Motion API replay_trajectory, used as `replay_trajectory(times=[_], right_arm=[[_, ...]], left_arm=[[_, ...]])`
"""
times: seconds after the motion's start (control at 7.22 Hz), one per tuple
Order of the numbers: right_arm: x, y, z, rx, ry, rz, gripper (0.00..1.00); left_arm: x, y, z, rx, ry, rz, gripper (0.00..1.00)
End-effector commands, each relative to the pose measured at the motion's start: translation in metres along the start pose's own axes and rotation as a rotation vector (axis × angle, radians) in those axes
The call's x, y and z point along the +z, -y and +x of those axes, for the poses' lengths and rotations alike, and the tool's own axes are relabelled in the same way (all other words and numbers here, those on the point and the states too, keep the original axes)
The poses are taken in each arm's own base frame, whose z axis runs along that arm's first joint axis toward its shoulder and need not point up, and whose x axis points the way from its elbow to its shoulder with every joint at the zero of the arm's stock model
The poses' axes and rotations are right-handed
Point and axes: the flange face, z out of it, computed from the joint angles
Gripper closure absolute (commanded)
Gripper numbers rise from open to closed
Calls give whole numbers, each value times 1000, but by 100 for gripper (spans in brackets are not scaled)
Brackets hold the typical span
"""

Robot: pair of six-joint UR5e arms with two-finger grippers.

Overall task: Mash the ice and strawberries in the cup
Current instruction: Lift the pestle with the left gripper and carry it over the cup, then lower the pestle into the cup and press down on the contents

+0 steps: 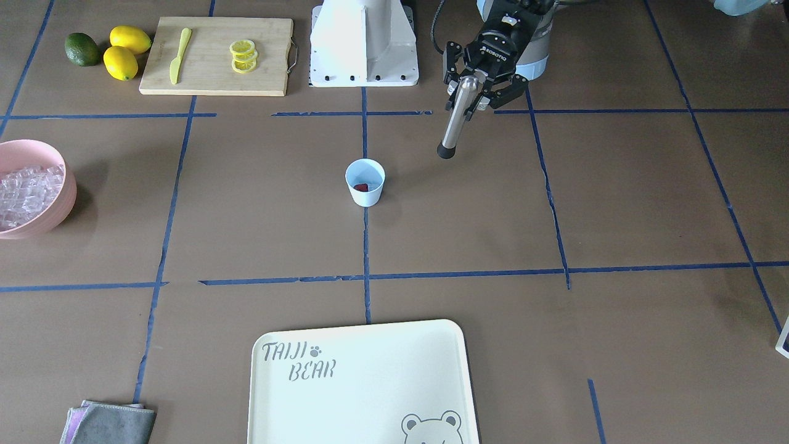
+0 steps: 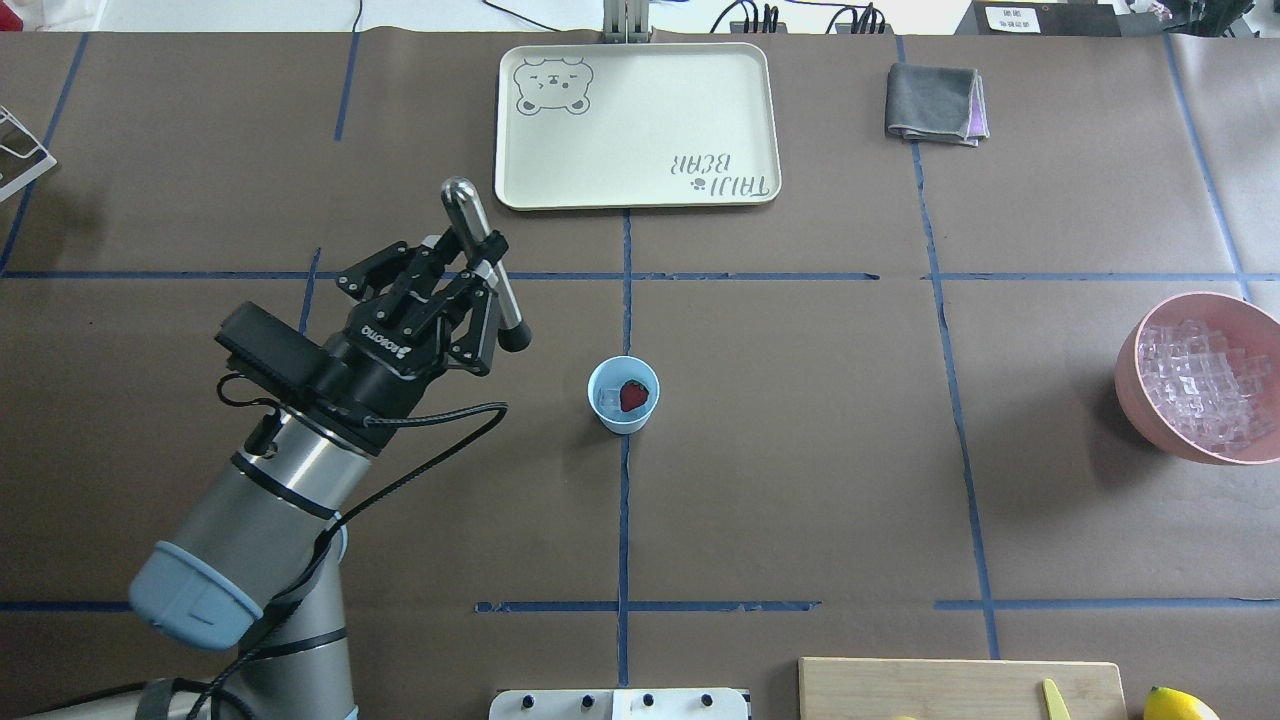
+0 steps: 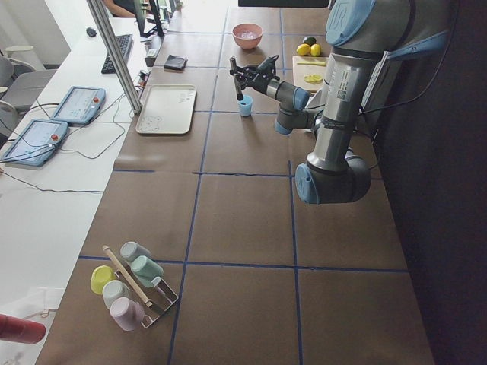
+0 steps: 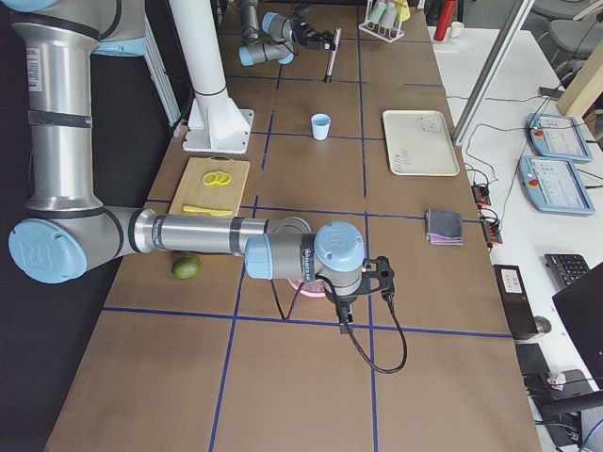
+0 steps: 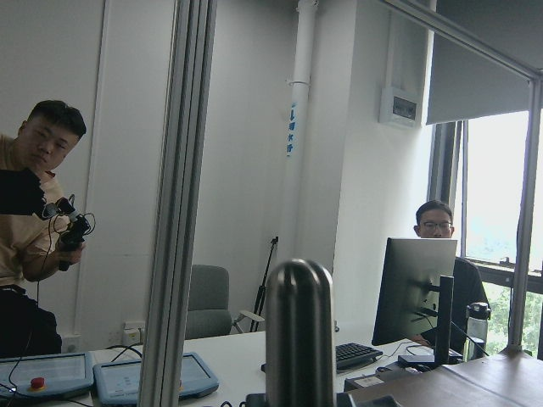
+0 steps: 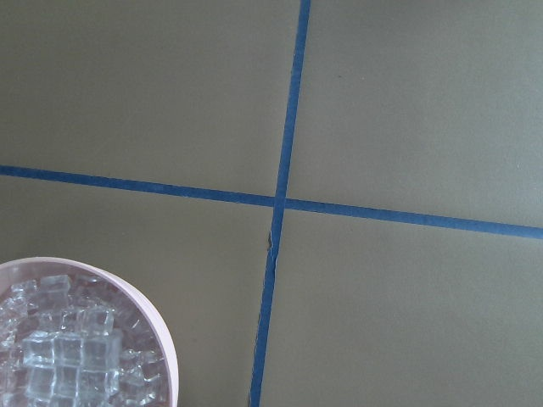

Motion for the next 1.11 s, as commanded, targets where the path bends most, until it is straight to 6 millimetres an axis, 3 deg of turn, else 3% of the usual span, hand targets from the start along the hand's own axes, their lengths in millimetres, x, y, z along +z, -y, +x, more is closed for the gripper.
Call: replay_trajectory(times=[0.0, 0.42, 0.97], right_arm=[[3, -1, 3, 5, -1, -5, 1], [4, 0, 2, 2, -4, -7, 0], [6, -3, 4, 8, -2, -12, 1]], left_arm=[[20, -29, 15, -17, -25, 8, 100], [49, -43, 45, -17, -38, 2, 100], [51, -63, 44, -2, -25, -21, 100]])
